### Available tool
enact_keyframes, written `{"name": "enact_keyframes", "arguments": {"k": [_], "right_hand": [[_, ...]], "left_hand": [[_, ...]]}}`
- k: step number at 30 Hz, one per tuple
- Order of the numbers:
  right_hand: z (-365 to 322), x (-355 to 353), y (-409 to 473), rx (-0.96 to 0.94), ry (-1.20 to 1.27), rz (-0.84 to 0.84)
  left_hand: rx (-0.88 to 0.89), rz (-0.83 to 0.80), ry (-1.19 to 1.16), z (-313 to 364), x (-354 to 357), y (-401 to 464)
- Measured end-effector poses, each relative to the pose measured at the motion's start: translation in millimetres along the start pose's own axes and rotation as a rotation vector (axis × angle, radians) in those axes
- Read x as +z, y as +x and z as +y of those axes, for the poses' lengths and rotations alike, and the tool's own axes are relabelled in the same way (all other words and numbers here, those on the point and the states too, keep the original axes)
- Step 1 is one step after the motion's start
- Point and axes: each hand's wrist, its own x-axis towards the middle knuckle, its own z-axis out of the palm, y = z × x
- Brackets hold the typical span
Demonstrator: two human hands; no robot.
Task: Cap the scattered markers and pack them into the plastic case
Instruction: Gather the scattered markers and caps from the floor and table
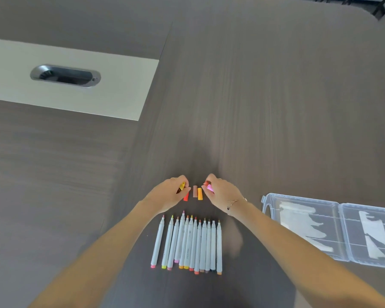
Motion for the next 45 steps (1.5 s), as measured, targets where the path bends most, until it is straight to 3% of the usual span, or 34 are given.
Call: {"name": "enact_keyframes", "arguments": {"k": [12, 22, 27, 32, 37, 45], "right_hand": [[1, 23, -6, 0.121, 0.214, 0.15], [17, 22, -20, 0.079, 0.3, 0.218], [34, 9, -34, -0.132, 0.061, 0.215], [50, 12, -13, -0.429, -0.228, 0.059], [56, 20, 5, -0.468, -0.27, 0.0], [45, 47, -1, -0.456, -0.15, 0.111]], "left_hand": [[0.03, 0.191, 0.019, -17, 7, -10], [0.119, 0.2, 0.117, -29, 6, -21], [0.183, 0.195, 0.12, -34, 10, -24], [0.235, 0.168, 0.106, -39, 11, -23], [0.298, 0.037, 0.261, -43, 14, -14], [0.464, 0.08, 0.302, -27, 29, 3]]}}
